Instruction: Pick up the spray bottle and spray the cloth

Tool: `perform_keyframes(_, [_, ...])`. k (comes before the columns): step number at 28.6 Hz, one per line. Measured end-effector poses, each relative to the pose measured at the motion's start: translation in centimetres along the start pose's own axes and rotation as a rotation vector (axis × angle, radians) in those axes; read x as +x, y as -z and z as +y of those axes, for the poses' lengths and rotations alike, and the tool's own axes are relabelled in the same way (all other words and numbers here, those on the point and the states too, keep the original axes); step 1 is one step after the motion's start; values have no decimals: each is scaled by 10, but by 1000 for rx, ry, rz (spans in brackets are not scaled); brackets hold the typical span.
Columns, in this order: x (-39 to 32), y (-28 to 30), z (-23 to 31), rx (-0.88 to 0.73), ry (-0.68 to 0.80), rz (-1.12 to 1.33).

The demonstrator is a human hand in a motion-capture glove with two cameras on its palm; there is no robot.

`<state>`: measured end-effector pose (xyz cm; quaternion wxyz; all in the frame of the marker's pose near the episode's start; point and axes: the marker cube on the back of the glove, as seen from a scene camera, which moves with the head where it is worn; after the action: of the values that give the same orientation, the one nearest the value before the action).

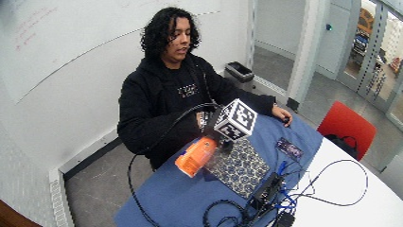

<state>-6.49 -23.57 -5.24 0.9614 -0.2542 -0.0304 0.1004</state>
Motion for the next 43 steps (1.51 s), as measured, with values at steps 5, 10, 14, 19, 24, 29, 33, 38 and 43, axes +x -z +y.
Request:
perform_keyframes(5, [-40,31,-7,55,193,-163])
perform_keyframes(10, [-81,43,-24,99,335,-292])
perform_keyframes(14, [-109,47,-42,151,429,-412])
perform_keyframes(19, [-138,43,-67,258,552,-630])
perform_keyframes(24, [-152,24,-101,418,620,-805])
perform_keyframes(29, [-153,5,-131,501,627,-893])
perform_keyframes(33, [-150,-6,-144,500,615,-935])
perform_keyframes(38, [-150,-14,-147,510,622,-939])
perform_keyframes(43, [-160,-19,-145,513,659,-879])
